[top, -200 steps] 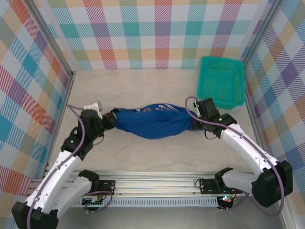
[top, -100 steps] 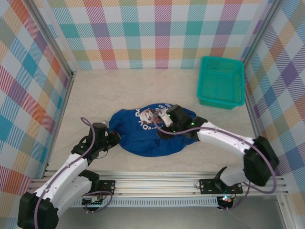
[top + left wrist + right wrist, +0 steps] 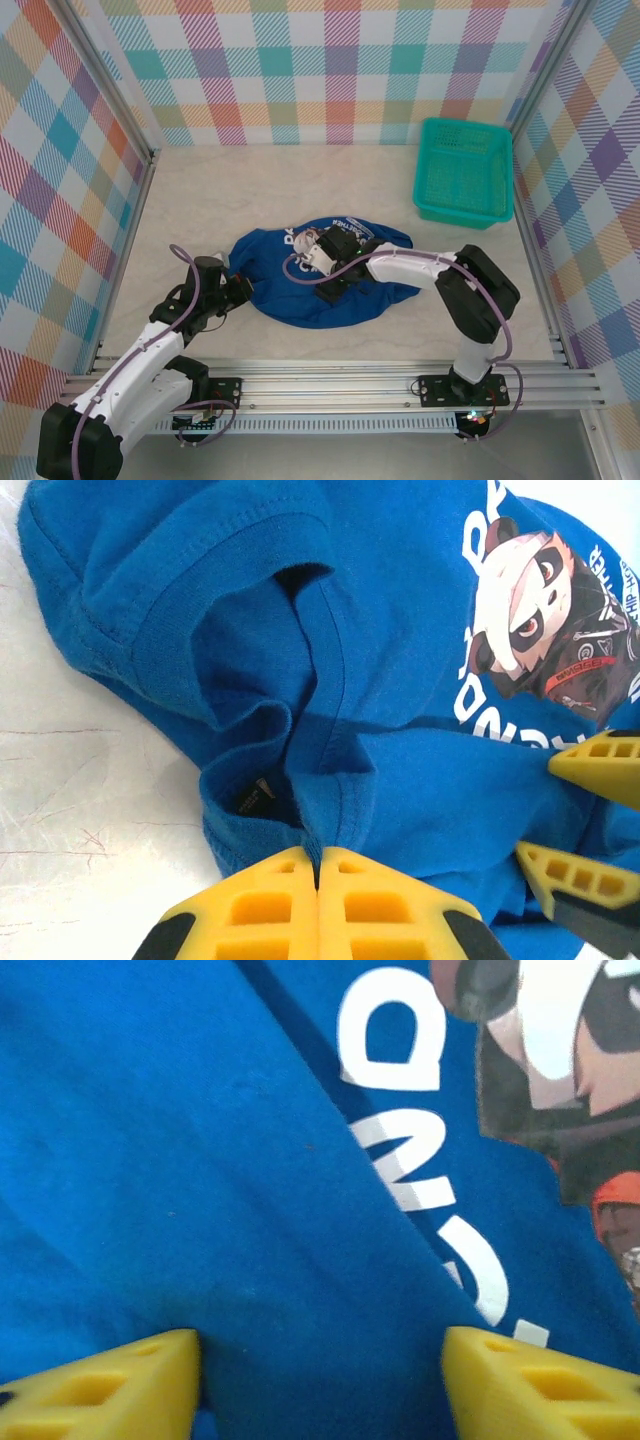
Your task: Fold the inside-out t-shirt
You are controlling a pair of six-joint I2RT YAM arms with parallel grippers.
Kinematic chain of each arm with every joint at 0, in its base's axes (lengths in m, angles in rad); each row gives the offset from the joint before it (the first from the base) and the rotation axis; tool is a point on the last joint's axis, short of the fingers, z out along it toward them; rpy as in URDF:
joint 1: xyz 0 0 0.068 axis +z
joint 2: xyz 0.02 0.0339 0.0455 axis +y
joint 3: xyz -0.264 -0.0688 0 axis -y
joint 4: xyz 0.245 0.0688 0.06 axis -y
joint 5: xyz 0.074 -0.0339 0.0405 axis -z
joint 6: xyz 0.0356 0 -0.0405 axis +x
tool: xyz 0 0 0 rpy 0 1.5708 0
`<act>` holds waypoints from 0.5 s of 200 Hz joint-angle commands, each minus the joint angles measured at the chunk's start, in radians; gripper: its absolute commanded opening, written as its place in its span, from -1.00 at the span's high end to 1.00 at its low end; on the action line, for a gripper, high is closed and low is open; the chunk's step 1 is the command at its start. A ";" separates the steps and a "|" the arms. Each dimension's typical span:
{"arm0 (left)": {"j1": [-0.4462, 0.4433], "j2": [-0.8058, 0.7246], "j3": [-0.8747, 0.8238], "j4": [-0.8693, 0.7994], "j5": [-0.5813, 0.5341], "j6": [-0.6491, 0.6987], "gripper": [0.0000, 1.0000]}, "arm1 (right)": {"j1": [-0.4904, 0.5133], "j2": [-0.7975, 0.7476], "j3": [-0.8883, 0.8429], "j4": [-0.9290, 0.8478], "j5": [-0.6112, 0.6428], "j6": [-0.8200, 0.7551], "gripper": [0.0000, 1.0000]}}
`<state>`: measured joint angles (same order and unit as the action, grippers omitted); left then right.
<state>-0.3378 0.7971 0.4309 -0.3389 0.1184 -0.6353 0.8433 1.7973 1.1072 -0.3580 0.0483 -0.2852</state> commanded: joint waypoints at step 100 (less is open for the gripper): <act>-0.027 0.041 0.024 0.042 -0.071 0.078 0.68 | -0.193 -0.110 0.139 -0.015 -0.469 0.215 1.00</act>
<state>-0.3424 0.8417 0.4309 -0.3370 0.0902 -0.5976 0.6891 1.7267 1.2007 -0.3607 -0.2192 -0.1970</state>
